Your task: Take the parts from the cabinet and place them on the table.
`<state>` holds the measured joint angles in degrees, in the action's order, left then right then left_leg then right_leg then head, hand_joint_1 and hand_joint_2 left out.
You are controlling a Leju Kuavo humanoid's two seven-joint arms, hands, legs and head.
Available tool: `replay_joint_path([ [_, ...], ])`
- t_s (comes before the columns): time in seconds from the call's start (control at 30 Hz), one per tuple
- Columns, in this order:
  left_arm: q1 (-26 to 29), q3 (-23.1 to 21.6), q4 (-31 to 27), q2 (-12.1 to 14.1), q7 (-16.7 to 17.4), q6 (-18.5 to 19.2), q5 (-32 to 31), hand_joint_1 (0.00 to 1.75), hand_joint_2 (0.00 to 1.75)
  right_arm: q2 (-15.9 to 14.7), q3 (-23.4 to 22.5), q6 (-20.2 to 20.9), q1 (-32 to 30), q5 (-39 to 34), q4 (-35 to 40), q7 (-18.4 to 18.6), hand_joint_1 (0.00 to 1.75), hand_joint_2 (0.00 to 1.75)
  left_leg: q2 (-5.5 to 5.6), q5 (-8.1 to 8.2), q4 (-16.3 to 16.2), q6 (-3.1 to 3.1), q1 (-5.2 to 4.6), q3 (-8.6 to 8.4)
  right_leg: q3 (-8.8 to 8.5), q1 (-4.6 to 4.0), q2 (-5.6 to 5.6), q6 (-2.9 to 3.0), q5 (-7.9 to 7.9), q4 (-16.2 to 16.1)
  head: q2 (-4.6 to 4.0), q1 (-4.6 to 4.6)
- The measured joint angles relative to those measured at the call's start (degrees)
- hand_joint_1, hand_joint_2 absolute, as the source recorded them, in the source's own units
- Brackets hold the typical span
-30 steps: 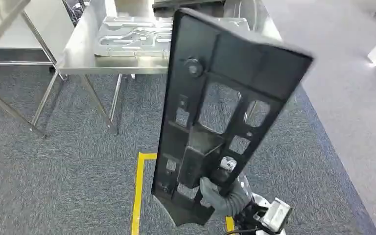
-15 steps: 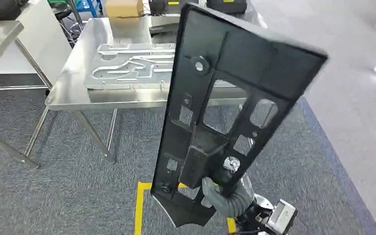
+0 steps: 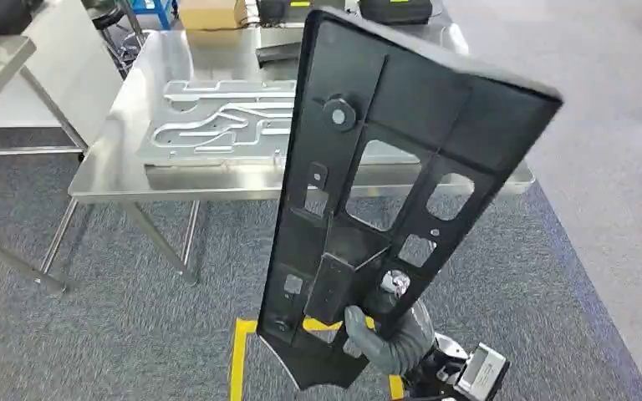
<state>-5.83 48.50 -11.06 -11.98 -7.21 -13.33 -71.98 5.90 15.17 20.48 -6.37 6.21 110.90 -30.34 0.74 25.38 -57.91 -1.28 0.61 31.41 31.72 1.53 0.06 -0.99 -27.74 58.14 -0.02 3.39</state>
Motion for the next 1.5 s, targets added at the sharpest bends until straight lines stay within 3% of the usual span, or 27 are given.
replay_joint_path([
  [0.1,0.02,0.00,0.00,0.00,-0.02,-0.04,0.00,0.00,1.75,0.00,0.00,-0.07,0.09,0.00,0.00,-0.02,1.75,1.75,-0.39,1.43,-2.31,-0.51,0.41,0.83,-1.20,-0.09,-0.18,1.34,-0.19,-0.33,0.00,0.00],
  [0.2,-0.56,0.07,0.00,0.00,-0.31,-0.04,0.18,0.00,1.75,-0.02,0.04,-0.09,0.04,0.00,-0.02,-0.07,1.75,1.75,-0.55,7.26,-14.41,-0.88,0.37,7.07,-1.51,-0.55,-0.47,2.05,-0.72,-0.29,0.00,0.00],
  [0.23,-0.78,0.07,0.00,0.00,-0.37,-0.04,0.18,0.00,1.75,-0.02,0.04,-0.09,0.03,0.00,-0.04,-0.07,1.75,1.75,-0.58,8.07,-17.63,-0.76,0.37,8.83,-1.69,-0.77,-0.47,2.20,-0.92,-0.29,0.00,0.00],
  [0.27,-0.81,0.07,0.00,0.00,-0.37,-0.11,0.18,0.00,1.75,-0.02,0.04,-0.07,0.03,0.00,-0.07,-0.07,1.75,1.75,-0.58,7.21,-17.76,-0.51,0.33,9.25,-2.01,-0.94,-0.40,2.27,-1.20,-0.28,0.00,0.00],
  [0.3,-0.77,0.07,0.00,-0.02,-0.37,-0.11,0.15,0.00,1.75,-0.02,0.04,-0.07,0.03,0.00,-0.07,-0.07,1.75,1.75,-0.58,5.25,-15.37,-0.22,0.24,8.39,-2.43,-1.10,-0.26,2.28,-1.51,-0.29,0.00,0.00],
  [0.37,-0.35,0.07,0.00,-0.04,-0.24,-0.07,0.04,0.00,1.75,-0.02,0.07,-0.09,0.06,0.00,-0.07,-0.07,1.75,1.75,-0.56,-1.21,-5.78,1.05,-0.25,4.69,-3.63,-1.42,-0.06,2.27,-2.26,-0.30,0.00,0.00],
  [0.4,-0.07,0.07,0.00,0.00,-0.24,-0.04,0.04,0.00,1.75,-0.02,0.07,-0.09,0.03,0.00,-0.09,-0.07,1.75,1.75,-0.67,-2.17,-2.98,1.82,-0.60,3.47,-3.90,-1.20,-0.05,2.21,-2.56,-0.51,0.00,-0.02],
  [0.43,-0.05,0.07,0.00,0.09,-0.22,-0.06,0.06,0.00,1.75,-0.06,0.07,-0.09,0.07,0.00,-0.13,-0.09,1.75,1.75,-0.72,-0.59,-2.93,1.91,-1.01,4.04,-3.84,-1.25,-0.02,1.93,-2.53,-0.45,0.00,0.02],
  [0.47,-0.03,0.07,0.00,0.07,-0.22,-0.07,0.04,0.00,1.75,-0.04,0.07,-0.09,0.04,-0.02,-0.13,-0.09,1.75,1.75,-0.69,-0.33,-1.22,2.53,-1.22,3.27,-3.36,-1.12,-0.04,1.33,-2.74,-0.43,0.00,0.04],
  [0.5,-0.04,0.07,0.00,0.02,-0.26,-0.04,0.09,0.00,1.75,-0.07,0.09,-0.09,-0.08,0.00,-0.15,-0.02,1.75,1.75,-0.72,-0.96,-1.19,2.20,-1.22,3.34,-3.59,-1.12,-0.18,0.93,-3.03,-0.60,0.00,0.04],
  [0.57,-0.05,0.07,0.00,-0.15,-0.28,-0.04,0.04,0.00,1.75,-0.04,0.13,-0.09,0.19,0.00,0.00,-0.07,1.75,1.75,-0.61,-1.11,0.42,2.43,-0.54,2.42,-4.50,-1.57,-0.37,0.37,-3.37,-1.23,0.00,0.02],
  [0.6,0.02,0.07,0.00,-0.22,-0.26,-0.04,0.00,0.00,1.75,-0.09,0.13,-0.09,0.19,0.00,0.00,-0.07,1.75,1.75,-0.58,-1.25,1.15,2.40,-0.42,1.54,-4.58,-1.32,-0.19,0.21,-3.79,-0.40,0.00,0.02],
  [0.63,0.11,0.07,0.00,-0.28,-0.17,-0.04,-0.02,0.00,1.75,-0.11,0.13,-0.11,0.32,-0.02,0.02,-0.15,1.75,1.75,-0.73,-1.10,1.43,2.71,-0.30,1.06,-2.97,-1.25,-0.12,0.01,-5.35,2.50,0.00,0.02],
  [0.7,0.22,0.07,0.00,-0.31,-0.15,-0.04,-0.02,0.00,1.75,-0.15,0.13,-0.11,0.15,0.00,-0.07,-0.13,1.75,1.75,-0.76,-0.57,1.39,2.94,-0.33,0.72,2.79,-0.92,-0.08,-0.50,-8.92,11.84,0.00,0.02],
  [0.73,0.28,0.07,0.00,-0.31,-0.15,-0.04,-0.02,0.00,1.75,-0.20,0.13,-0.13,0.06,0.00,-0.11,-0.11,1.75,1.75,-0.74,-0.30,1.34,2.98,-0.35,0.56,5.37,-0.78,-0.08,-0.75,-9.54,15.38,0.00,0.02],
  [0.77,0.32,0.07,0.00,-0.31,-0.11,-0.04,-0.02,0.00,1.75,-0.24,0.13,-0.15,0.06,0.00,-0.13,-0.11,1.75,1.75,-0.68,0.00,1.26,2.93,-0.34,0.31,6.92,-0.65,-0.10,-0.94,-8.75,16.66,0.00,0.02],
  [0.8,0.34,0.07,0.00,-0.31,0.02,-0.04,-0.04,0.00,1.75,-0.28,0.13,-0.22,0.05,0.00,-0.13,-0.11,1.75,1.75,-0.55,0.40,1.21,2.85,-0.30,-0.17,7.01,-0.50,-0.11,-1.09,-6.16,14.93,0.00,0.02],
  [0.87,0.41,0.07,0.00,-0.33,0.24,-0.04,-0.13,0.00,1.75,-0.31,0.13,-0.37,0.02,0.07,-0.13,-0.15,1.75,1.75,-0.39,1.35,0.93,2.54,-0.24,-1.34,4.06,-0.20,-0.16,-1.12,0.70,5.90,0.00,0.02],
  [0.9,0.52,0.07,0.00,-0.35,0.48,-0.04,-0.11,0.00,1.75,-0.33,0.13,-0.39,-0.06,0.09,-0.13,-0.18,1.75,1.75,-0.37,1.95,0.71,2.24,-0.23,-1.76,2.65,-0.17,-0.25,-0.94,3.06,1.25,0.00,0.02],
  [1.03,0.42,0.09,0.00,-0.33,0.92,0.02,0.02,0.00,1.75,-0.35,0.22,-0.39,-0.63,0.15,-0.04,-0.24,1.75,1.75,-0.45,2.73,0.51,0.92,-0.52,-1.47,2.44,-0.79,0.05,0.35,1.65,0.72,0.00,0.02],
  [1.13,0.39,0.09,-0.04,-0.31,1.01,0.13,0.02,0.00,1.75,-0.33,0.31,-0.22,-0.50,0.15,0.04,-0.26,1.75,1.75,-0.55,4.27,-1.92,0.02,-0.29,-1.19,0.94,-0.30,-0.02,1.52,1.09,-0.16,0.00,0.04],
  [1.2,-0.11,0.11,-0.04,-0.31,0.59,0.13,0.26,0.00,1.75,-0.31,0.50,-0.02,-0.40,0.15,0.02,-0.28,1.75,1.75,-0.56,8.04,-11.02,-0.39,-0.12,3.72,0.36,-0.38,-0.38,1.81,0.52,-0.15,0.00,0.04],
  [1.23,-0.39,0.11,-0.04,-0.31,0.46,0.13,0.31,0.00,1.75,-0.31,0.50,0.04,-0.42,0.15,0.00,-0.26,1.75,1.75,-0.57,9.18,-15.05,-0.51,-0.09,6.01,0.11,-0.41,-0.48,1.83,0.22,-0.13,0.00,0.04],
  [1.27,-0.58,0.13,-0.04,-0.31,0.42,0.11,0.33,0.00,1.75,-0.31,0.52,0.07,-0.42,0.15,0.00,-0.26,1.75,1.75,-0.59,9.11,-17.27,-0.59,-0.09,7.40,-0.25,-0.41,-0.47,1.77,-0.10,-0.10,0.00,0.04],
  [1.33,-0.51,0.13,-0.04,-0.31,0.50,0.04,0.22,0.00,1.75,-0.31,0.55,0.22,-0.43,0.15,-0.02,-0.22,1.75,1.75,-0.62,4.93,-13.62,-0.45,-0.02,6.22,-1.43,-0.36,-0.27,1.57,-0.84,-0.10,0.00,0.04],
  [1.4,-0.16,0.13,-0.04,-0.29,0.78,-0.04,0.00,0.00,1.75,-0.31,0.55,0.52,-0.39,0.13,-0.11,-0.24,1.75,1.75,-0.63,-1.34,-3.92,-0.06,0.05,2.62,-2.85,-0.31,-0.03,1.13,-1.71,-0.02,0.00,0.04],
  [1.5,0.02,0.13,-0.04,-0.31,1.11,-0.09,0.00,0.00,1.75,-0.28,0.57,0.74,0.05,-0.04,-0.59,-0.46,1.75,1.75,-0.61,1.11,-1.19,0.94,-0.55,1.18,-2.23,-0.56,0.00,0.18,-2.02,0.11,0.00,0.02],
])
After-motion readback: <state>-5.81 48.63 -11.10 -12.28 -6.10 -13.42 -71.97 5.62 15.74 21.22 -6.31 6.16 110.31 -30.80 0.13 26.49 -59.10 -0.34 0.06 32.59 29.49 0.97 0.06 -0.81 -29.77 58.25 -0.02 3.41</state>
